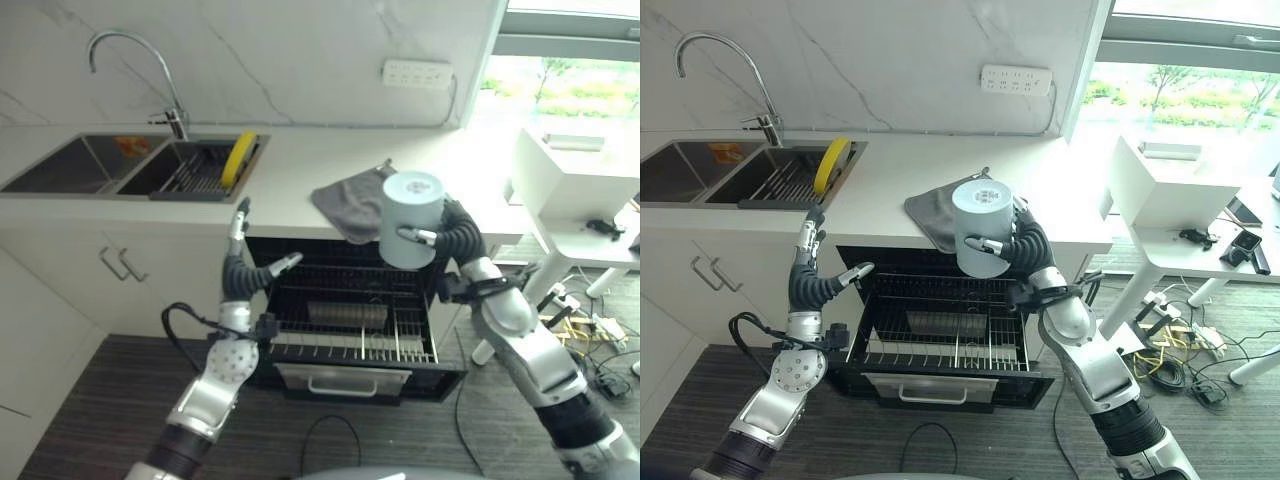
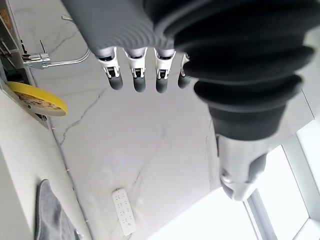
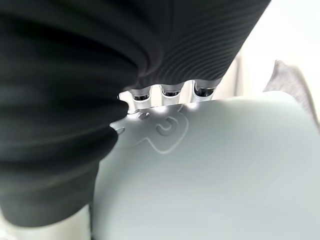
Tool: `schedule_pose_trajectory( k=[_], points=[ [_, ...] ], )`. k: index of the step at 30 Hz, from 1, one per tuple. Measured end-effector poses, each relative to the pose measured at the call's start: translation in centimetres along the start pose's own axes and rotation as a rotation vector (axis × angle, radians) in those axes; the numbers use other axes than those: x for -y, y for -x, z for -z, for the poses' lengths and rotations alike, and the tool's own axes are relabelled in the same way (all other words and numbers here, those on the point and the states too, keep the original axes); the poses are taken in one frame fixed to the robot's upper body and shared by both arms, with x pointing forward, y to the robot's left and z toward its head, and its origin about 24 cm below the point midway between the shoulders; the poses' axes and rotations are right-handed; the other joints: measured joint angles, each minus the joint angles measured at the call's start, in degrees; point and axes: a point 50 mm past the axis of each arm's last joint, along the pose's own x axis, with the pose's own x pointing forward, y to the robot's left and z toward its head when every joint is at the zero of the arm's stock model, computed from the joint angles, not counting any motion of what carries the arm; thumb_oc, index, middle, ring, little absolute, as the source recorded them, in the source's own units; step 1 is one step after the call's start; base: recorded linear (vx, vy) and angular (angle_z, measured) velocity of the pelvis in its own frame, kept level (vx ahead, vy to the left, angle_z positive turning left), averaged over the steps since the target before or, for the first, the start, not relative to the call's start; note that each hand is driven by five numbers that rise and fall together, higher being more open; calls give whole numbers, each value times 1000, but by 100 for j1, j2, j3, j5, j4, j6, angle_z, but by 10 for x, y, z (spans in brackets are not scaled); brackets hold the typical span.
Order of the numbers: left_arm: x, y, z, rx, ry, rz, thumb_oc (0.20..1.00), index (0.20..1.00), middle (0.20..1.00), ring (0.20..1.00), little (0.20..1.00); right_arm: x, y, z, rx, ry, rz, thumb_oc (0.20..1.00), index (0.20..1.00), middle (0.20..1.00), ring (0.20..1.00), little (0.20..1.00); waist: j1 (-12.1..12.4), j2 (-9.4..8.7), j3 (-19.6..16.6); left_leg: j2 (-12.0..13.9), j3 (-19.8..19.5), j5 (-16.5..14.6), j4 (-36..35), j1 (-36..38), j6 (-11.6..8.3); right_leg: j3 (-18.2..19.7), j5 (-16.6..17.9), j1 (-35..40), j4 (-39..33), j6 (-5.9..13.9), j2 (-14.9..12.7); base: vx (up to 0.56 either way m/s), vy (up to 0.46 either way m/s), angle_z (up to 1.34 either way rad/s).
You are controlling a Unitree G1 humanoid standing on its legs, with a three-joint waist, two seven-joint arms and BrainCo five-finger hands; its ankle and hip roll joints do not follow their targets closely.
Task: Place the dishes in the dishwasher.
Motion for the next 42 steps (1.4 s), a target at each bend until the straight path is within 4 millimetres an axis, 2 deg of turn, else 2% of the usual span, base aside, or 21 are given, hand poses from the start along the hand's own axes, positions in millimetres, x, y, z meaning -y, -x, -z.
schedule_pose_trajectory(
  k=[3,4,5,6,8,11,15,18,20,21,24,30,34,36,38,40,41,42],
  points=[
    [-5,3,2,-59,27,36,1000,1000,1000,1000,1000,10,9,8,-38,-4,40,200,200,200,200,200,4,12,235,-9,-10,-1,51,73,9,64,-31,53,45,-9,21,-81,0,0],
    [-4,1,2,-65,43,47,1000,1000,1000,1000,1000,13,9,9,-33,10,41,200,200,200,200,200,-11,-16,462,1,-55,-72,466,-151,52,208,-126,-104,292,-23,2,-240,23,2],
    [-3,-4,-1,-45,48,56,1000,1000,1000,1000,1000,17,7,10,-25,29,42,200,200,200,200,200,-23,-50,680,38,-141,-194,1002,-547,106,397,-296,-410,686,-71,-1,-248,49,12],
    [-2,-26,-16,46,43,72,1000,1000,1000,1000,1000,27,-4,4,2,76,45,200,200,200,200,200,-21,-94,1205,116,-289,-349,1805,-1276,197,643,-611,-1186,1638,-180,-8,-190,59,14],
    [-1,-42,-27,101,37,80,1000,1000,1000,1000,1000,34,-11,-7,44,87,65,200,200,200,200,200,-17,-38,1615,158,-329,-528,1918,-1450,58,677,-868,-1588,2242,-259,-36,-113,52,3],
    [-2,-44,-28,102,22,96,1000,1000,1000,1000,1000,34,-13,-11,77,88,57,200,200,200,200,200,-28,-57,1766,111,-324,-723,2294,-1748,1,771,-1091,-2010,2823,-253,-176,-59,43,-2],
    [-3,-44,-24,37,63,137,1000,1000,1000,1000,1000,34,-16,-16,104,93,53,200,200,200,200,200,-2,-67,1973,76,-450,-823,2760,-2181,74,776,-1290,-2430,3351,-277,-283,-81,58,11],
    [1,-44,-19,-29,93,239,1000,1000,1000,1000,1000,36,-25,-32,170,122,46,200,200,200,200,200,-22,25,2403,18,-557,-922,3223,-2744,114,831,-1327,-2969,3789,-316,-387,-169,86,7],
    [7,-47,-21,-36,114,302,1000,1000,1000,1000,1000,36,-37,-52,245,149,46,200,200,200,200,200,-37,87,2708,-19,-555,-929,3503,-3168,125,937,-1280,-3395,4020,-238,-443,-174,110,-1],
    [13,-51,-24,-40,110,347,1000,1000,1000,1000,1000,36,-45,-59,270,162,52,200,200,200,200,200,-73,106,2778,-58,-544,-928,3577,-3427,172,981,-1248,-3664,4050,-268,-480,-107,84,-1],
    [25,-52,-25,-66,127,422,1000,1000,1000,1000,1000,35,-49,-55,245,173,47,200,200,200,200,200,-66,107,2798,-93,-481,-909,3560,-3466,214,1043,-1169,-3700,3962,-208,-498,-77,54,-5],
    [19,-58,-22,-119,96,466,1000,1000,1000,1000,1000,39,-50,-60,256,214,40,200,200,200,200,200,-83,116,2793,-113,-381,-920,3378,-3281,269,1083,-1091,-3537,3725,-201,-499,-44,38,-5],
    [15,-63,-20,-156,37,490,1000,1000,1000,1000,1000,40,-59,-72,295,220,56,200,200,200,200,200,-130,121,2791,-111,-366,-916,3356,-3274,259,1086,-1086,-3549,3718,-186,-494,-32,27,-2],
    [9,-72,-23,-165,-32,493,1000,1000,1000,1000,1000,45,-65,-75,295,226,79,200,200,200,200,200,-147,138,2790,-111,-356,-908,3356,-3273,247,1085,-1056,-3552,3695,-140,-490,-10,16,-3],
    [-2,-85,-24,-167,-210,491,1000,1000,1000,1000,1000,48,-71,-78,300,231,92,200,200,200,200,200,-162,155,2790,-112,-286,-903,3327,-3218,239,1107,-1030,-3536,3650,-142,-487,-19,32,-11],
    [-19,-108,-26,-219,-488,518,1000,1000,1000,1000,1000,50,-75,-85,308,253,82,200,200,200,200,200,-198,170,2786,-115,-245,-894,3310,-3193,224,1141,-1002,-3531,3619,-112,-490,13,44,-9],
    [-25,-115,-27,-239,-556,517,1000,1000,1000,1000,1000,50,-76,-86,307,265,72,200,200,200,200,200,-216,172,2786,-113,-235,-894,3302,-3183,224,1141,-982,-3522,3593,-111,-484,26,40,-4],
    [-31,-126,-24,-307,-771,575,1000,1000,1000,1000,1000,47,-80,-84,287,264,49,200,200,200,200,200,-283,173,2787,-116,-230,-898,3302,-3111,228,1142,-974,-3445,3581,-108,-487,37,46,-5]
  ],
)
